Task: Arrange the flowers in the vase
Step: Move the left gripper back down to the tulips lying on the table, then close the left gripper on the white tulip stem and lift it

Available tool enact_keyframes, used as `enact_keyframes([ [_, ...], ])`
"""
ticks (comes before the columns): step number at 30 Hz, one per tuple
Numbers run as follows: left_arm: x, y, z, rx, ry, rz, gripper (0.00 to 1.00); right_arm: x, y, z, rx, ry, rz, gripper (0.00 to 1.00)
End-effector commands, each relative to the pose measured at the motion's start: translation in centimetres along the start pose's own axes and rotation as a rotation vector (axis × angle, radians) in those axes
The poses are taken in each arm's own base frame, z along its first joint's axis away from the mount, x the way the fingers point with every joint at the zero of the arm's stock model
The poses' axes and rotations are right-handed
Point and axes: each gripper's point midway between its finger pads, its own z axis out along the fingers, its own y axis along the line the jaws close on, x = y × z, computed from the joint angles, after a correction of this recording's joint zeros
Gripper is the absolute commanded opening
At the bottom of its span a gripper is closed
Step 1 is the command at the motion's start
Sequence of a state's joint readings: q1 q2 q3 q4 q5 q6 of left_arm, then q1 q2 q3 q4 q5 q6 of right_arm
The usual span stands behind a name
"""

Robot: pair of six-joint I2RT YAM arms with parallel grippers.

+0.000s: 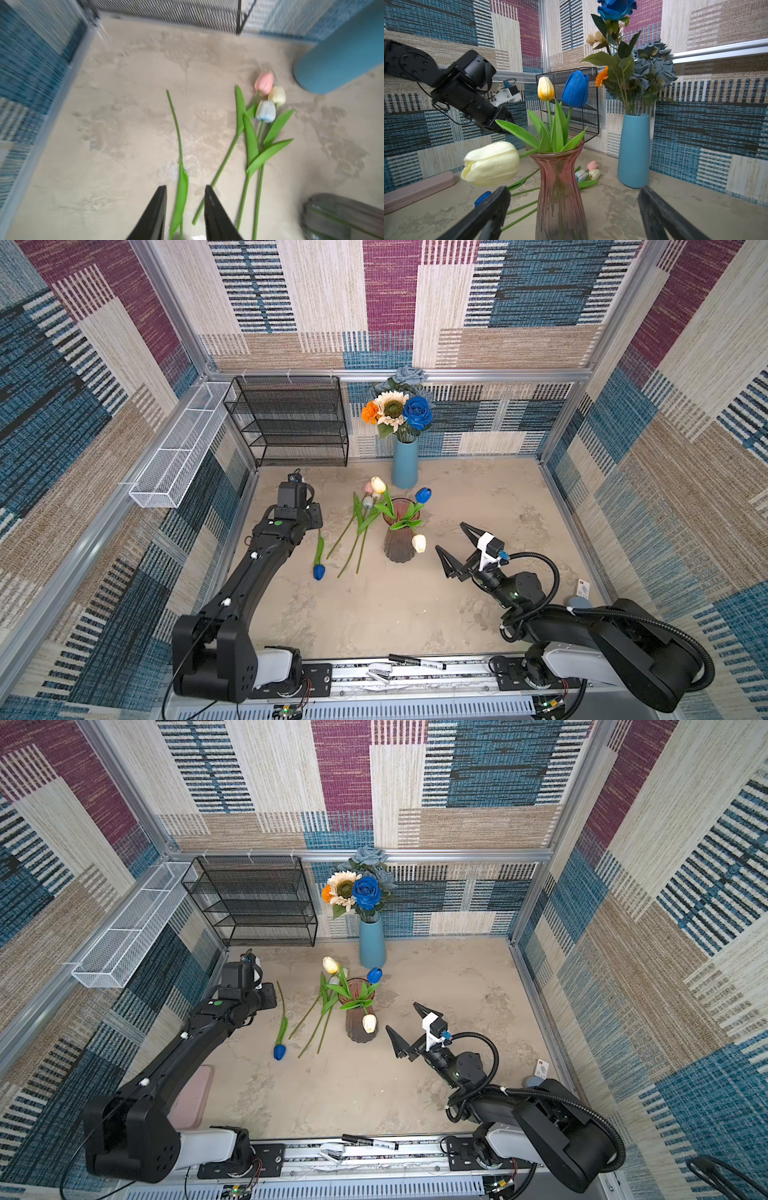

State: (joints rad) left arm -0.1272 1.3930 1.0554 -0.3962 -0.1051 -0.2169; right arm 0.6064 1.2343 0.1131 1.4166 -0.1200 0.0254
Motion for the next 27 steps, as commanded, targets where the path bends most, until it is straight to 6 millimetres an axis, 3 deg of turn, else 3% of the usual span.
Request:
enact_keyframes([
  [1, 3.5, -2.4, 1.7, 0.125, 0.188, 0.018, 0.35, -0.8, -0.1, -0.1, 0.01, -0.031, -0.004, 1.0],
  [10, 8.6, -7.3, 6.1, 0.185, 0.421, 0.255, 0.4, -0.4, 0.0, 0.2, 0.001, -0.021, 0.004, 1.0],
  [14, 9.1, -10.1, 6.7, 0.207, 0.445, 0.356, 0.28, -0.3, -0.2, 0.2, 0.011, -0.018, -0.002, 1.0],
  [18, 9.8, -12.1, 6.7, 0.269, 0.441, 0.417, 0.27, -0.4, -0.2, 0.1, 0.014, -0.021, -0.004, 1.0],
  [27, 10.7, -10.5, 9.0, 0.172, 0.46, 0.414, 0.28, -0.5, -0.2, 0.1, 0.013, -0.023, -0.003, 1.0],
])
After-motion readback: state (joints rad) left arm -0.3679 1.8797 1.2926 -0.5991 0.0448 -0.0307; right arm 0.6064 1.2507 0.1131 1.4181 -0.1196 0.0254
